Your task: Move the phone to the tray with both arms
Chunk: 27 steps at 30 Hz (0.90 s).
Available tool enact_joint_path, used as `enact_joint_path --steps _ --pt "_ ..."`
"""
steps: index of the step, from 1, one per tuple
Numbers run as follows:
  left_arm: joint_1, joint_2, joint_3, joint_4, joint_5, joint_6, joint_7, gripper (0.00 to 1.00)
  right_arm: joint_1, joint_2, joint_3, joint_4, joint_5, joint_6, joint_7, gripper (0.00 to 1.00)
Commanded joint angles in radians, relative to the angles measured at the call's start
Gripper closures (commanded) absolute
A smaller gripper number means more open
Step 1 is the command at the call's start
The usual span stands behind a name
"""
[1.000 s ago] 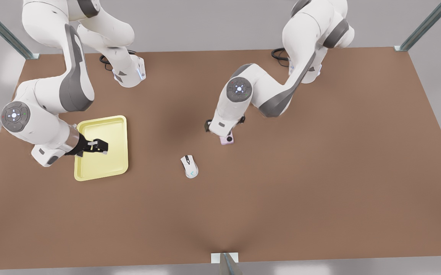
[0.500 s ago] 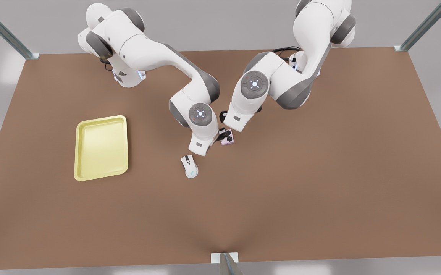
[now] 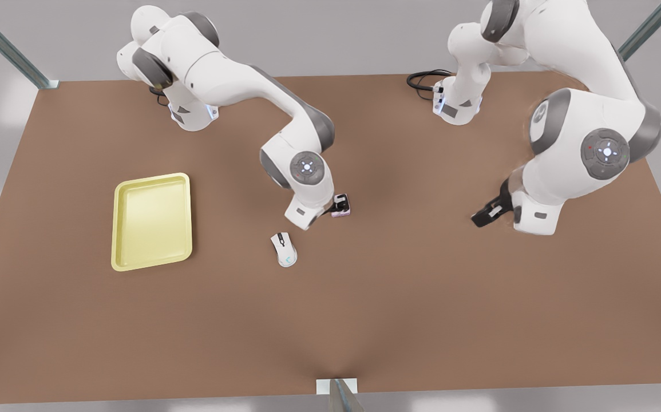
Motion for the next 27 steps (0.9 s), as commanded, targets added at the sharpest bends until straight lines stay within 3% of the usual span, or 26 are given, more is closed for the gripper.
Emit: enact_joint_path --steps 1,3,6,12,16,17,19,20,21,27 --pt "0.006 -0.008 0.05 -0.007 0.001 -0.124 0.651 0.0 0.014 0.003 -0.001 0.0 -0.001 0.006 0.167 0.0" --pt "0.006 0.012 0.047 -0.055 0.001 -0.102 0.635 0.0 0.048 0.03 -0.002 -0.006 -0.002 0.018 0.167 0.0" --pt "0.006 0.011 0.042 -0.056 -0.003 -0.102 0.635 0.0 0.068 0.049 -0.001 -0.128 0.001 0.191 0.173 0.0" --pt "0.006 0.009 0.039 -0.072 -0.003 -0.102 0.634 0.0 0.077 0.119 -0.001 -0.161 -0.057 0.239 0.109 0.0" --pt "-0.009 -0.065 0.035 -0.047 0.058 -0.102 0.629 0.0 0.063 0.139 0.001 -0.217 -0.047 0.348 -0.031 0.0" --pt "-0.009 -0.075 0.047 -0.044 0.061 -0.101 0.644 0.0 0.057 0.127 -0.001 -0.25 0.039 0.388 -0.107 0.0" --pt "0.032 -0.106 0.07 -0.058 0.066 -0.101 0.847 0.0 0.065 0.096 0.001 -0.297 0.045 0.395 -0.106 0.0" --pt "0.107 -0.261 -0.036 -0.352 0.076 0.121 0.849 0.0 0.071 0.096 0.002 -0.306 0.044 0.414 -0.117 0.0" --pt "0.126 -0.342 -0.079 -0.497 0.118 0.264 0.839 0.0 0.073 0.095 0.002 -0.3 0.044 0.414 -0.166 0.0" --pt "0.131 -0.313 -0.074 -0.484 0.118 0.2 0.844 0.0 0.074 0.099 0.053 -0.305 -0.005 0.429 -0.276 0.0"
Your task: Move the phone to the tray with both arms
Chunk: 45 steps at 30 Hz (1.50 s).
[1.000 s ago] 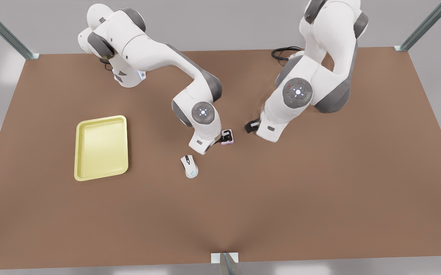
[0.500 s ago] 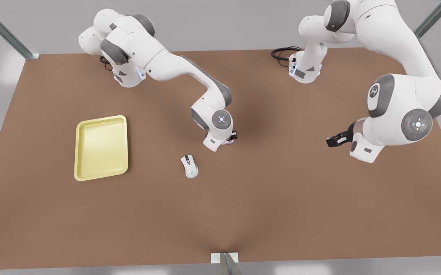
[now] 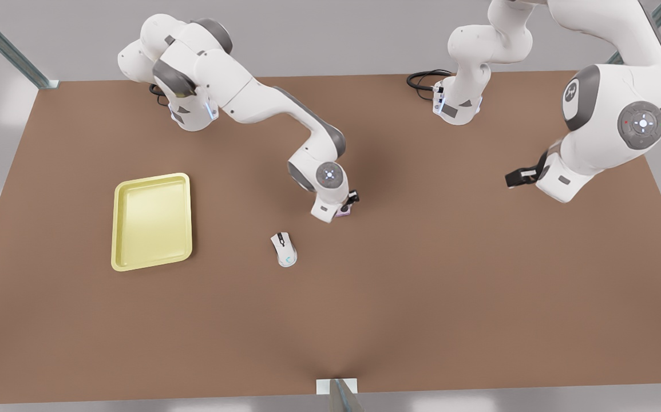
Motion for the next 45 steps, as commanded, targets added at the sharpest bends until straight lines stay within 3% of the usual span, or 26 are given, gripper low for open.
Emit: enact_joint_path --steps 1,15,31,45 --pt "0.004 -0.002 -0.001 -0.002 0.012 0.05 0.266 0.0 0.001 0.002 0.008 -0.002 -0.011 0.04 -0.219 0.0" --pt "0.004 -0.005 -0.001 0.001 0.013 0.023 0.261 0.0 0.042 0.091 0.009 0.069 -0.126 -0.013 -0.178 0.0" --pt "0.004 -0.005 -0.004 0.003 0.013 0.01 0.26 0.0 0.032 0.083 0.042 0.041 -0.148 0.036 0.293 0.0" --pt "0.004 -0.009 -0.01 0.004 0.013 0.003 0.258 0.0 0.028 0.074 0.042 -0.02 -0.179 0.042 0.298 0.0"
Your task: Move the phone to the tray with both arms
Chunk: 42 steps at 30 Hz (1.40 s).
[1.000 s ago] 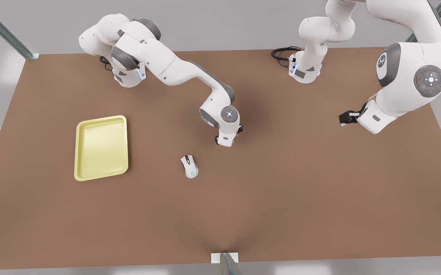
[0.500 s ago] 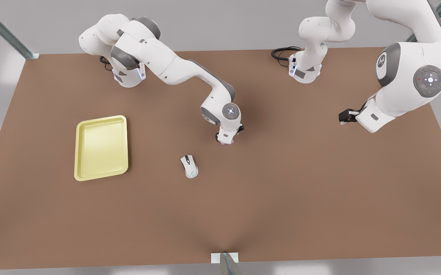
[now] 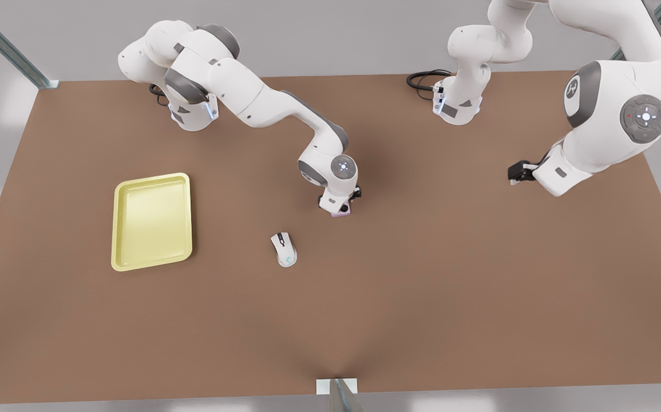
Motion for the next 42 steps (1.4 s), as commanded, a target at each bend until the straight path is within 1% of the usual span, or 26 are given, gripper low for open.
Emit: enact_joint_path --steps 1,4,8,11,12,14,16,17,18,19,20,23,25,26,28,30,31,32,33,34,37,38,39,40,41,42 --pt "-0.001 -0.001 -0.001 0.001 0.001 -0.005 0.019 0.0 -0.001 0.0 0.0 0.004 -0.005 0.006 0.113 0.0" --pt "-0.001 -0.002 -0.003 0.0 0.001 -0.006 0.019 0.0 -0.001 0.004 0.0 0.007 -0.005 0.009 0.11 0.13" --pt "-0.001 -0.002 -0.006 0.0 0.001 -0.012 0.019 0.0 -0.001 0.006 0.0 0.003 -0.007 0.02 0.109 0.13" --pt "-0.001 -0.002 -0.006 0.001 0.001 -0.014 0.019 0.0 -0.002 0.003 0.0 0.004 -0.005 0.018 0.093 0.28" --pt "-0.001 -0.004 -0.006 0.001 0.001 -0.017 0.019 0.0 -0.004 -0.002 0.0 0.006 -0.005 0.017 0.078 0.28" --pt "-0.001 -0.004 -0.006 0.001 0.001 -0.02 0.019 0.0 -0.013 -0.025 -0.003 0.004 -0.004 0.014 0.058 0.28" --pt "-0.001 -0.004 -0.006 0.001 0.001 -0.02 0.019 0.0 -0.065 -0.108 -0.014 -0.009 0.005 -0.032 -0.046 0.27" --pt "-0.001 -0.004 -0.006 0.001 0.001 -0.02 0.019 0.0 -0.085 -0.146 -0.035 -0.034 0.018 -0.041 -0.091 0.27" --pt "-0.001 -0.005 -0.006 0.001 0.001 -0.021 0.021 0.0 -0.105 -0.203 -0.079 -0.074 0.114 -0.043 -0.206 0.27" --pt "-0.001 -0.005 -0.006 0.001 0.001 -0.028 0.019 0.0 -0.126 -0.241 -0.112 -0.092 0.153 -0.075 -0.296 0.27" --pt "-0.001 -0.005 -0.006 0.001 0.001 -0.029 0.019 0.0 -0.181 -0.29 -0.127 -0.14 0.154 -0.089 -0.385 0.27" --pt "-0.001 -0.002 -0.006 0.001 0.002 -0.026 0.019 0.0 -0.303 -0.437 -0.23 -0.338 0.208 -0.077 -0.766 0.27" --pt "-0.001 -0.004 -0.006 0.001 0.002 -0.028 0.019 0.0 -0.399 -0.514 -0.254 -0.448 0.208 -0.066 -0.951 0.27" --pt "-0.001 -0.002 -0.006 0.0 0.002 -0.029 0.019 0.0 -0.422 -0.522 -0.302 -0.473 0.208 -0.068 -1.048 0.27" --pt "-0.001 -0.007 0.002 0.0 0.001 -0.029 0.018 0.0 -0.517 -0.53 -0.345 -0.506 0.208 -0.061 -1.227 0.27" --pt "-0.001 -0.042 0.045 -0.002 -0.001 -0.049 0.035 0.0 -0.626 -0.531 -0.363 -0.542 0.205 -0.025 -1.413 0.27" --pt "-0.001 -0.047 0.035 0.0 -0.01 -0.049 0.033 0.0 -0.633 -0.533 -0.394 -0.571 0.205 -0.02 -1.458 0.27" --pt "-0.001 -0.042 0.04 0.012 -0.013 -0.046 0.027 0.0 -0.634 -0.56 -0.4 -0.614 0.205 -0.02 -1.459 0.27" --pt "-0.001 -0.05 0.043 0.012 -0.024 -0.037 0.021 0.0 -0.634 -0.574 -0.411 -0.648 0.203 -0.023 -1.459 0.04" --pt "-0.003 -0.047 0.042 0.01 -0.026 -0.035 0.019 0.0 -0.636 -0.574 -0.412 -0.642 0.203 -0.043 -1.448 0.0" --pt "-0.004 -0.045 0.034 0.006 -0.045 -0.04 0.016 0.0 -0.646 -0.594 -0.412 -0.596 0.202 -0.063 -1.441 0.0" --pt "-0.006 -0.045 0.034 0.006 -0.045 -0.037 0.016 0.0 -0.646 -0.594 -0.412 -0.55 0.202 -0.115 -1.433 0.0" --pt "-0.006 -0.047 0.034 0.007 -0.045 -0.035 0.015 0.0 -0.649 -0.597 -0.412 -0.482 0.2 -0.19 -1.398 0.0" --pt "-0.006 -0.051 0.034 -0.005 -0.045 -0.037 0.016 0.0 -0.654 -0.597 -0.412 -0.356 0.197 -0.274 -1.332 0.0" --pt "-0.006 -0.05 0.034 -0.005 -0.045 -0.037 0.018 0.0 -0.663 -0.625 -0.405 -0.261 0.168 -0.348 -1.229 0.0" --pt "-0.006 -0.045 0.034 -0.005 -0.045 -0.037 0.018 0.0 -0.674 -0.687 -0.37 -0.224 0.162 -0.439 -1.134 0.0"
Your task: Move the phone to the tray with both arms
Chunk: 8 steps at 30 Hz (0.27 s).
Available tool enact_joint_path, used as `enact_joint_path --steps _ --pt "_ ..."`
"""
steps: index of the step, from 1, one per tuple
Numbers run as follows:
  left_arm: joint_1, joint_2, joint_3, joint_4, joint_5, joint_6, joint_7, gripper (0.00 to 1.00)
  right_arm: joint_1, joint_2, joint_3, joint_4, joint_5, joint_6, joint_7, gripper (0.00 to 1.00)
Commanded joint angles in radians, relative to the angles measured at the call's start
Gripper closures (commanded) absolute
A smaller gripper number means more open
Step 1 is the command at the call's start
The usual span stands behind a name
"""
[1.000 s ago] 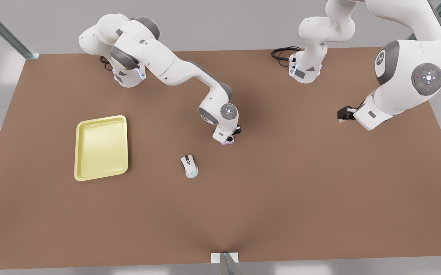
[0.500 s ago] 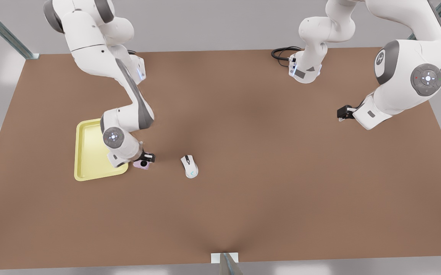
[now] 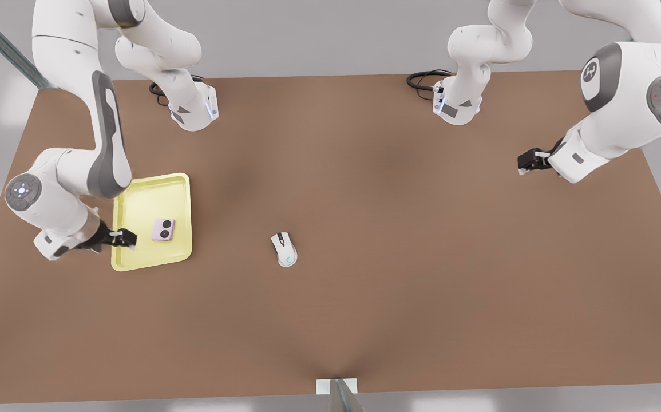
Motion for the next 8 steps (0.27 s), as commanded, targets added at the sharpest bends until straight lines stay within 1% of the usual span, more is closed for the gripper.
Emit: enact_joint_path --steps 1,2,3,5,6,7,8 --pt "-0.005 0.001 0.001 -0.002 -0.004 0.0 0.002 0.0 -0.011 -0.06 0.064 0.117 -0.057 -0.375 -0.094 0.0" --pt "-0.005 0.001 0.001 -0.002 -0.004 0.0 0.002 0.0 -0.038 -0.046 0.135 0.211 -0.072 -0.496 0.014 0.01" --pt "-0.005 0.001 0.001 -0.002 -0.004 0.0 0.0 0.0 -0.089 -0.046 0.213 0.221 -0.092 -0.525 0.057 0.04" --pt "-0.008 0.004 0.001 -0.002 -0.004 0.0 0.0 0.0 -0.08 -0.059 0.218 0.231 -0.063 -0.487 0.071 0.0" --pt "-0.008 0.014 0.001 0.006 -0.004 -0.003 0.0 0.0 -0.077 -0.045 0.228 0.268 -0.062 -0.505 0.078 0.0" --pt "-0.008 0.057 0.001 0.044 -0.005 -0.01 0.0 0.0 -0.057 -0.011 0.241 0.348 -0.065 -0.578 0.294 0.0" --pt "-0.007 0.06 0.003 0.044 -0.005 -0.013 0.0 0.0 -0.046 -0.002 0.245 0.349 -0.054 -0.581 0.284 0.0"
